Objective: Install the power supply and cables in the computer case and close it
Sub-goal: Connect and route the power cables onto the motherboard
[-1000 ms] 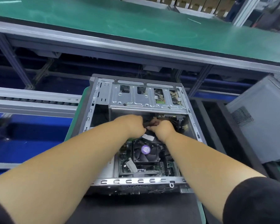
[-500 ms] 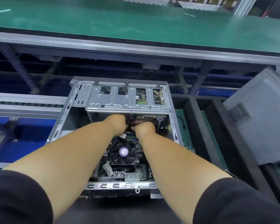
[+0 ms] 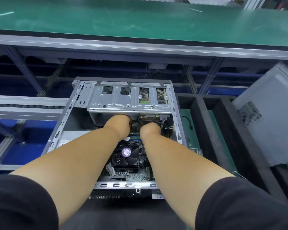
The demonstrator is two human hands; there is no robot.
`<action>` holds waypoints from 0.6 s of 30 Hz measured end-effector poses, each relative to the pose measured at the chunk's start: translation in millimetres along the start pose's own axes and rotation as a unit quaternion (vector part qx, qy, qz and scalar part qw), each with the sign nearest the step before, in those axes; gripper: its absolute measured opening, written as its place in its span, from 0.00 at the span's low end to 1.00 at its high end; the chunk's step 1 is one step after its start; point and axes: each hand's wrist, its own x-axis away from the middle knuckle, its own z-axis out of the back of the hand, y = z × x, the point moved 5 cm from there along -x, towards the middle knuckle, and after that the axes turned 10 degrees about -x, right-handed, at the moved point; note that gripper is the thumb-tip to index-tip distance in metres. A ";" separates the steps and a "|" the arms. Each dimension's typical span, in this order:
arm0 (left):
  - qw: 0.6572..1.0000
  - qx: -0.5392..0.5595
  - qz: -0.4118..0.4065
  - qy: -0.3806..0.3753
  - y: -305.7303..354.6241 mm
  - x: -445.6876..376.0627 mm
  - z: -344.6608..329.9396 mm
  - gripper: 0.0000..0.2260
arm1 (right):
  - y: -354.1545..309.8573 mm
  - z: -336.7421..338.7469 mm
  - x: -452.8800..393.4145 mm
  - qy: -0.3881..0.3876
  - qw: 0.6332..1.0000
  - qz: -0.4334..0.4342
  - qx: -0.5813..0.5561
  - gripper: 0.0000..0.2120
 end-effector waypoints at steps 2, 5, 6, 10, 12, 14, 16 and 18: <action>1.000 0.019 0.014 0.016 0.5 0.9 3.5 0.13 | -1.1 0.2 0.1 -0.002 1.000 0.011 0.010 0.11; 0.999 0.028 0.034 0.029 0.4 0.7 5.2 0.15 | -1.3 -0.3 -1.1 -0.008 1.000 0.019 0.003 0.11; 0.998 0.034 0.042 0.032 0.2 0.1 4.3 0.15 | -1.8 -0.3 -1.6 -0.011 1.000 0.021 0.003 0.11; 0.997 0.052 0.045 0.022 -2.0 -3.6 -0.2 0.15 | -4.0 0.1 -1.9 -0.018 0.999 0.035 0.006 0.12; 0.997 0.060 0.033 0.040 -3.9 -2.6 1.1 0.15 | -4.4 0.5 -0.7 -0.012 0.999 0.043 0.003 0.13; 0.993 0.081 0.036 0.074 -4.6 -0.7 1.7 0.13 | -4.8 0.8 0.5 -0.004 0.999 0.042 0.001 0.13; 0.987 0.113 0.065 0.092 -6.5 0.1 0.2 0.10 | -4.9 1.0 1.8 0.000 0.999 0.036 -0.011 0.13; 0.985 0.114 0.095 0.085 -9.8 -1.7 -2.0 0.10 | -3.4 0.8 3.1 -0.004 0.999 0.026 -0.035 0.13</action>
